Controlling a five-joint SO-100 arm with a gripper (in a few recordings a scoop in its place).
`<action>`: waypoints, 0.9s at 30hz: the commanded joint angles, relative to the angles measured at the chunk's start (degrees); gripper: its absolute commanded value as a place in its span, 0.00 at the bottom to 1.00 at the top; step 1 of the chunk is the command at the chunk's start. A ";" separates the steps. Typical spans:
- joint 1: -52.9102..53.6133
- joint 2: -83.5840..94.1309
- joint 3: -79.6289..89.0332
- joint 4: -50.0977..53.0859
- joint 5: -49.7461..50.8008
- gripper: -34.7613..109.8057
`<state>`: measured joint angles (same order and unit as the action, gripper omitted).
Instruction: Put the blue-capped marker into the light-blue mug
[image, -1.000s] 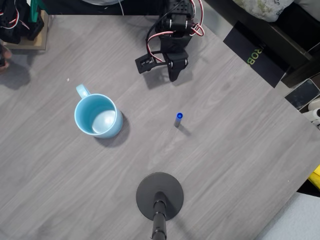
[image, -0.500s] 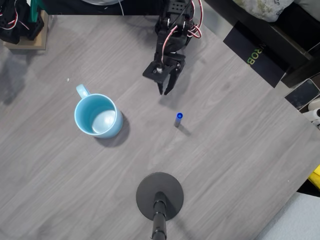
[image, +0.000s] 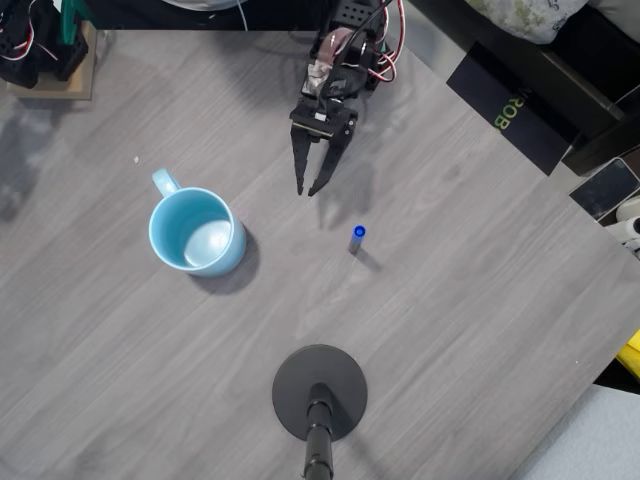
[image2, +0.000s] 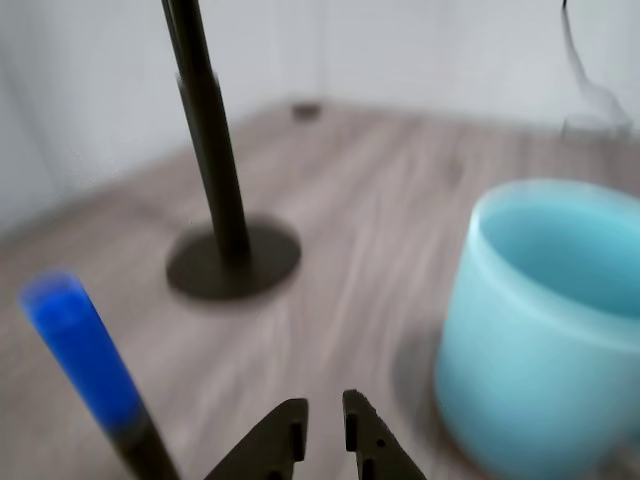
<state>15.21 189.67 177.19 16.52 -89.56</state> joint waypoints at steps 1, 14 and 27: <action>-2.81 1.49 0.09 -7.29 -1.58 0.29; -14.33 1.58 0.00 -20.21 -2.20 0.35; -10.37 -30.50 -22.85 -30.32 2.46 0.35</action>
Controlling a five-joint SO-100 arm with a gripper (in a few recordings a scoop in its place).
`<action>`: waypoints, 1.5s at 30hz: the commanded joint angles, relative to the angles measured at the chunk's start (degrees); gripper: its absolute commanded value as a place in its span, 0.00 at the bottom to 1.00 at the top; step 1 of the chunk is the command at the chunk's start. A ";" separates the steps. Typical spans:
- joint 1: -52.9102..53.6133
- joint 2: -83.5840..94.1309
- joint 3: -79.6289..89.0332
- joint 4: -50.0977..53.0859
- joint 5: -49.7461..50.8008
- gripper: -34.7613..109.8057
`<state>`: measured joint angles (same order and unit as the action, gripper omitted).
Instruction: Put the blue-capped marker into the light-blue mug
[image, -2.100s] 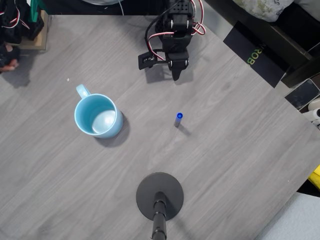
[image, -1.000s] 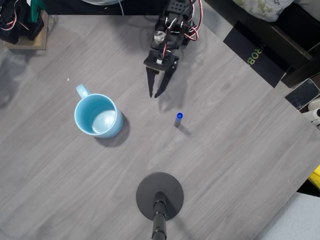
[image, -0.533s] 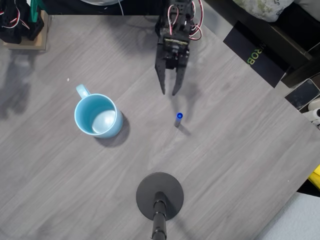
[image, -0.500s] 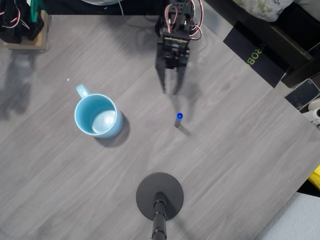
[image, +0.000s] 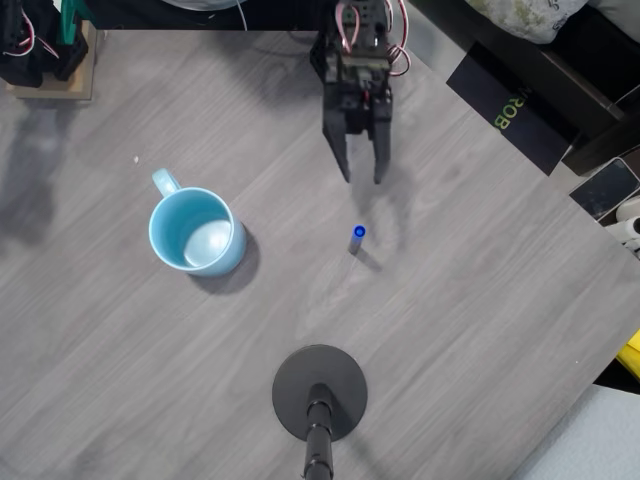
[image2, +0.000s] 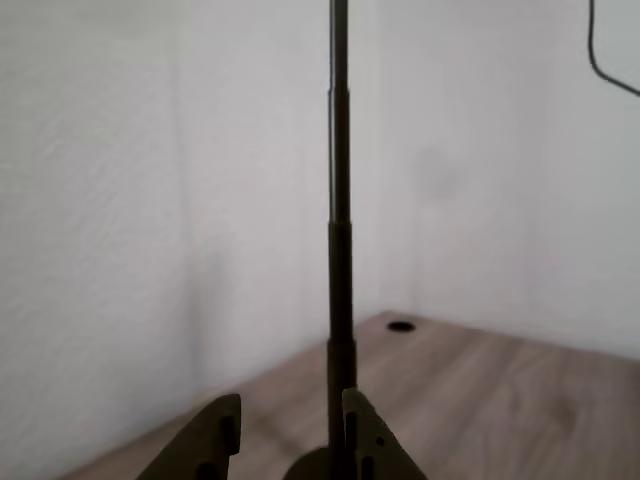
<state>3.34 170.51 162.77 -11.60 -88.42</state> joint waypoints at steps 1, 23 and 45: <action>1.85 -14.50 -9.14 -4.48 1.32 0.35; -1.14 -36.12 1.41 -26.89 0.79 0.36; -2.37 -55.72 5.27 -44.30 0.97 0.36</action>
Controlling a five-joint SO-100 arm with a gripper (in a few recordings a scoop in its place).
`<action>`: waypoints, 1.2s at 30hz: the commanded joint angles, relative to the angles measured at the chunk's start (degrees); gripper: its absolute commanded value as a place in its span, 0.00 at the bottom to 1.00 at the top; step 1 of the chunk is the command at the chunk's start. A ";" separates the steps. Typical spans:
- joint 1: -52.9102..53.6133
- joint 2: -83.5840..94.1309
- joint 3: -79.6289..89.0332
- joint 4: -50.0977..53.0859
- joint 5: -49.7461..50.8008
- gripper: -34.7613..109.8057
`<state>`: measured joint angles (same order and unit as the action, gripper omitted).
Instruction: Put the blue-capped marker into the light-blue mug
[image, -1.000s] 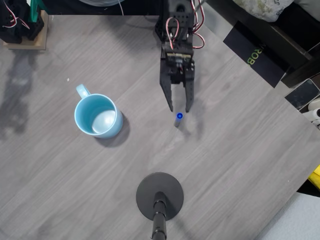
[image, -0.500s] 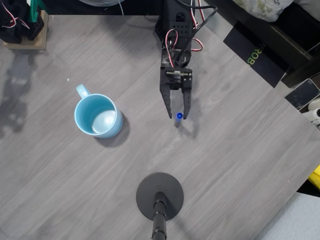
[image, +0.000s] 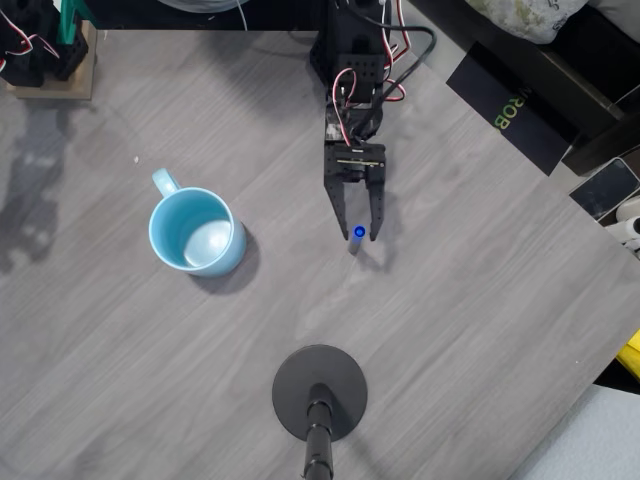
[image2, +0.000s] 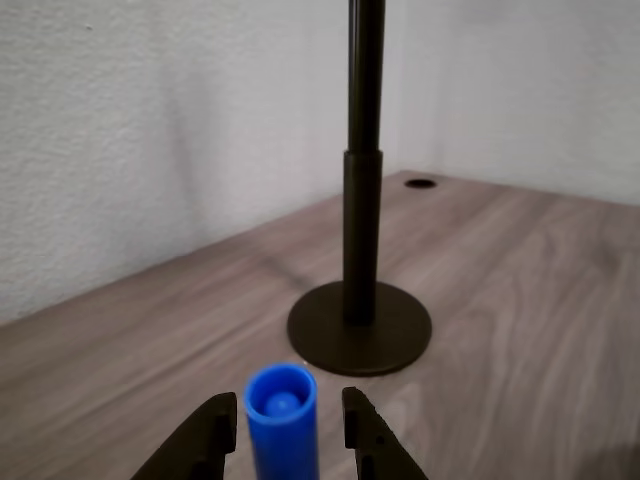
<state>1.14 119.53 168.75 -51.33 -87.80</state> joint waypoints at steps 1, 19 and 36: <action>-0.18 -7.73 -0.88 -7.47 0.35 0.36; -1.67 -36.74 -6.86 -32.08 -4.83 0.24; 2.37 -20.92 -11.43 -20.74 -4.48 0.24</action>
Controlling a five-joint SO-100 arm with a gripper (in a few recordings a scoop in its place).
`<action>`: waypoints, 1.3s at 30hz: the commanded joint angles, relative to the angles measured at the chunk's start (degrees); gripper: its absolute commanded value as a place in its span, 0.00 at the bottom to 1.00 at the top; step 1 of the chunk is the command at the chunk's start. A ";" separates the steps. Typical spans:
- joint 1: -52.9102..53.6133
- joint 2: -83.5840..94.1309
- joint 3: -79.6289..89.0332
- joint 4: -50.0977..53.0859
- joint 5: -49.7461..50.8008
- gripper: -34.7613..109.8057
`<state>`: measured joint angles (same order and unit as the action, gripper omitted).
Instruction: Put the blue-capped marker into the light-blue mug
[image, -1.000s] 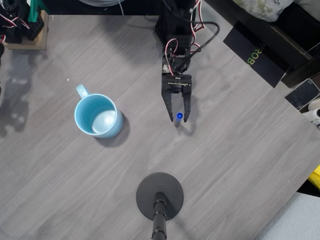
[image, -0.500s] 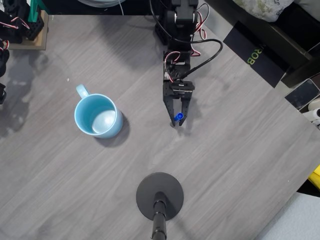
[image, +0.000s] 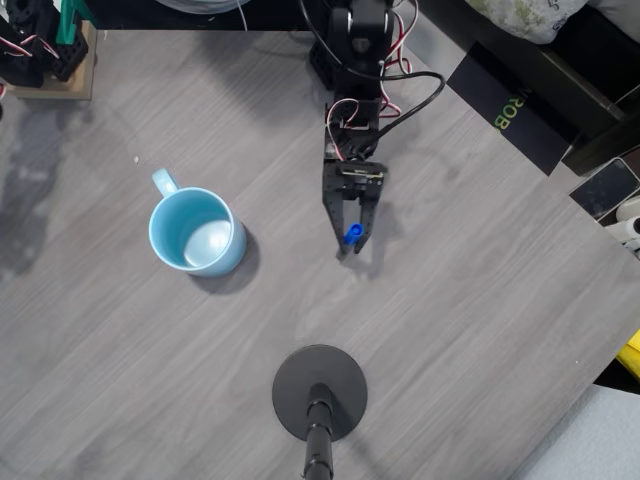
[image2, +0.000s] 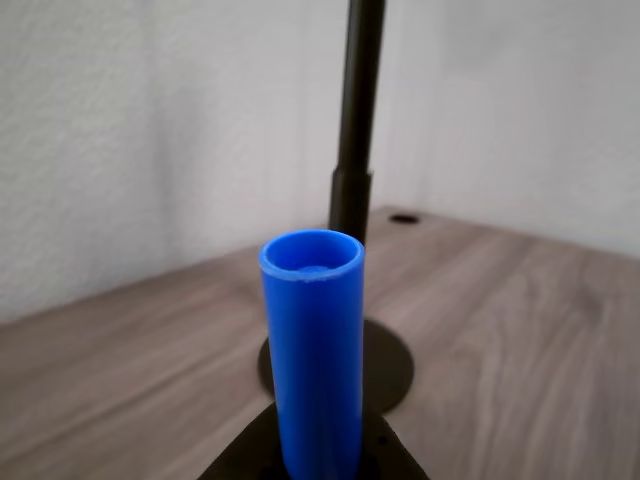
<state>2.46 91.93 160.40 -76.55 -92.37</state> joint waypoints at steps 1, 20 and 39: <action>1.67 8.61 -3.96 6.59 0.26 0.24; 16.88 26.02 -21.09 34.63 4.39 0.24; 23.73 34.10 -23.47 40.96 6.68 0.24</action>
<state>25.75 123.57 139.83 -35.68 -86.13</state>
